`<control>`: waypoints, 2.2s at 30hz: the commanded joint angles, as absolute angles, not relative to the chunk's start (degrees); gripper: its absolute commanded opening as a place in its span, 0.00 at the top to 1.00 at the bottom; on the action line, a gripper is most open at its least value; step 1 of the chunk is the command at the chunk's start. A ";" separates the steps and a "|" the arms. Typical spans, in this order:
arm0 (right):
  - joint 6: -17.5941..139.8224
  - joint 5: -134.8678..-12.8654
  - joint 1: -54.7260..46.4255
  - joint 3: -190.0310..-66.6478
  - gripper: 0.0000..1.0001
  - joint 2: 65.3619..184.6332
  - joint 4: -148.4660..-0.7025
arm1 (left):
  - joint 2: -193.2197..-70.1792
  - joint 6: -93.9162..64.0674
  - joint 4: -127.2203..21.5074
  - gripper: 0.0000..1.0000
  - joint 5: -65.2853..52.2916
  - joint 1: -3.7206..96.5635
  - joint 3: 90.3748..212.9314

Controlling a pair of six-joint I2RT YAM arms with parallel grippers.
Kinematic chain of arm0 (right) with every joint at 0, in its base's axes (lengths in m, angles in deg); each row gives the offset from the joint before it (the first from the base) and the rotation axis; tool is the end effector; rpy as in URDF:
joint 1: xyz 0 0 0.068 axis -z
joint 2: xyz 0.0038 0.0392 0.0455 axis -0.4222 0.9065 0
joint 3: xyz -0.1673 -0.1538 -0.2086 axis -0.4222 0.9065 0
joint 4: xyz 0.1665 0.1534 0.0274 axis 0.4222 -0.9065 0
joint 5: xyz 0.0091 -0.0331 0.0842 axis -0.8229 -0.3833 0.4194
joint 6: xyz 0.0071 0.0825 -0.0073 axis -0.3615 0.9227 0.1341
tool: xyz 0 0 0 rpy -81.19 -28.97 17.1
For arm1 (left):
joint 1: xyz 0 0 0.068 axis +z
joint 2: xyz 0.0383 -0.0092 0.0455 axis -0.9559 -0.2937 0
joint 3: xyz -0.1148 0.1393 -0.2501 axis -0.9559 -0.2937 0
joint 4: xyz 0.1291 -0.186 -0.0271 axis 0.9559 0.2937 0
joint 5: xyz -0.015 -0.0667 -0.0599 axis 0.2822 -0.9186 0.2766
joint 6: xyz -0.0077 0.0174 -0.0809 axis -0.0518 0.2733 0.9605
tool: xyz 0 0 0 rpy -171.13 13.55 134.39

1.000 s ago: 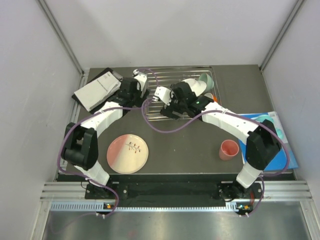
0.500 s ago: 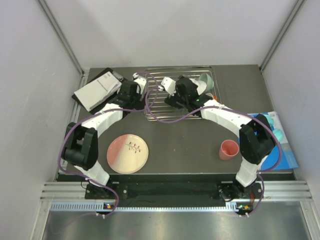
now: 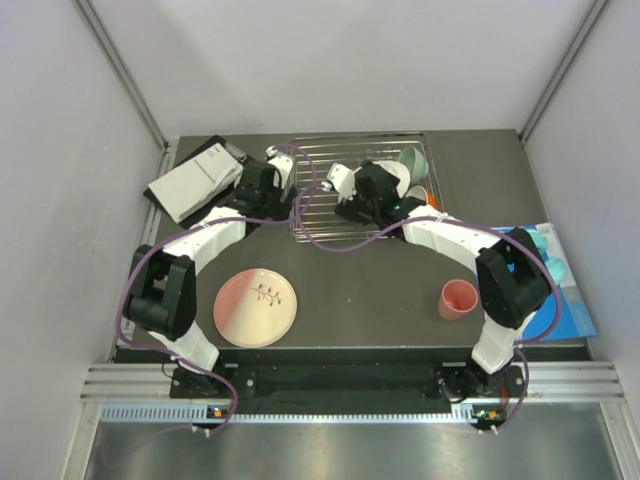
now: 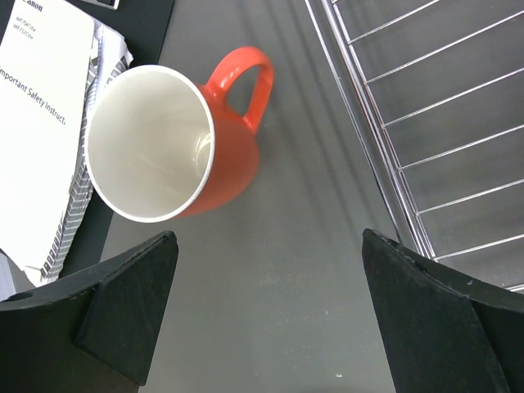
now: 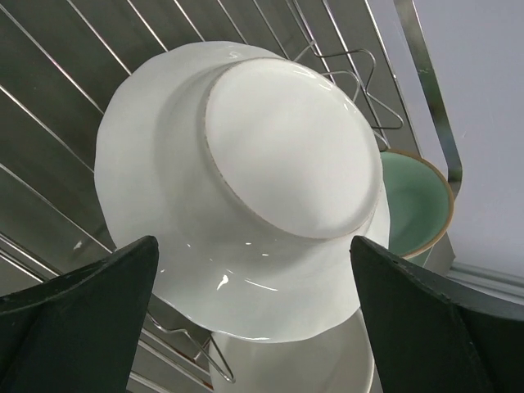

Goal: Load the mixed dishes into the dish rack

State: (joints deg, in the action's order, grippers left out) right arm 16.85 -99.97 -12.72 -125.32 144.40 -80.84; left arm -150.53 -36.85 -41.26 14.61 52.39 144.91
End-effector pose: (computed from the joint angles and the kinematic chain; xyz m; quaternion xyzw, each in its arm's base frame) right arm 0.3344 0.2295 0.2832 -0.4742 0.7384 -0.1411 0.4582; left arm 0.3501 -0.1140 0.2755 0.1910 0.8750 0.0618 0.4405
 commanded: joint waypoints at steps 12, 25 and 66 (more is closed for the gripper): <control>17.39 -100.93 -13.08 -126.80 0.00 137.70 -85.49 | -148.23 -35.47 -43.90 0.01 11.87 51.39 143.56; 17.74 -103.22 -10.18 -120.12 0.01 132.07 -89.63 | -147.96 -35.12 -43.81 0.01 11.78 51.39 143.64; 10.97 -103.83 -11.24 -118.52 0.26 140.24 -56.76 | -147.79 -33.18 -42.84 0.01 11.26 51.30 141.62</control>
State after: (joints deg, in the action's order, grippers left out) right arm 10.82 -107.05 -10.90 -112.69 138.11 -60.51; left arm -149.76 -34.16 -41.69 14.43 52.36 142.22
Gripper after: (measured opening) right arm 0.818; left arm 0.990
